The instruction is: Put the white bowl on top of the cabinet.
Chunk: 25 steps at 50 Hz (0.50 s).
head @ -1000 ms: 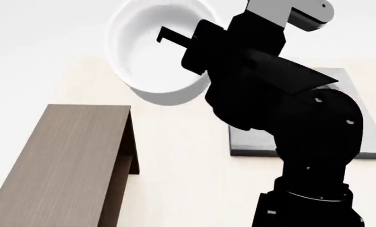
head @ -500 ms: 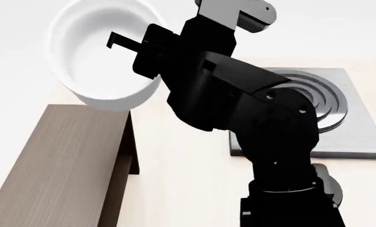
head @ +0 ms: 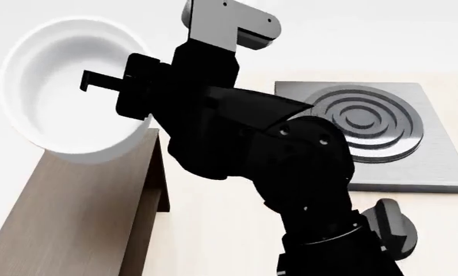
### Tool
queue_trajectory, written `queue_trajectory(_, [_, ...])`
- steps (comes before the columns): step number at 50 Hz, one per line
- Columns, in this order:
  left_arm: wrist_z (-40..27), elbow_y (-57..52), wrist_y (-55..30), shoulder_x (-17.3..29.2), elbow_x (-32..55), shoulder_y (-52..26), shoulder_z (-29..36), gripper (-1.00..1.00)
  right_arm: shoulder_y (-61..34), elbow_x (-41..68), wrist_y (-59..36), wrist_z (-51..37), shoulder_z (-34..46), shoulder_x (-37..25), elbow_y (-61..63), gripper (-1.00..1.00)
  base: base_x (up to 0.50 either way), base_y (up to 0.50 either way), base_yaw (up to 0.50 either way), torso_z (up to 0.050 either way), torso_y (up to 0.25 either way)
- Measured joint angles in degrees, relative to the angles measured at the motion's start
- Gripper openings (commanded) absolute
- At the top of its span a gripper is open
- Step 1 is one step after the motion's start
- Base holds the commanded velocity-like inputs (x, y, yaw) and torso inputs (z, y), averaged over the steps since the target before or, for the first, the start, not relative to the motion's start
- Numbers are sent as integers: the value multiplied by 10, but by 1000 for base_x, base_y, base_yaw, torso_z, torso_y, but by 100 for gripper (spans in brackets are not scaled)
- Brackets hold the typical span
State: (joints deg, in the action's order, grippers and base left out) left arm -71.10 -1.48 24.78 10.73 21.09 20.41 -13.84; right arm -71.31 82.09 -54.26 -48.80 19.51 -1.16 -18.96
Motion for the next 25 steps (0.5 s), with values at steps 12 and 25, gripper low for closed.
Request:
queue_trajectory(12, [0,0,1,0,0,1,0,100,8,35,12,0,35,-3,19,-100,0,0,0,0,1])
queue_trajectory(25, [0,0,1,0,1,1,1,100,15,61,24,-8,63,-8,33,-100,0,0,0,1,1])
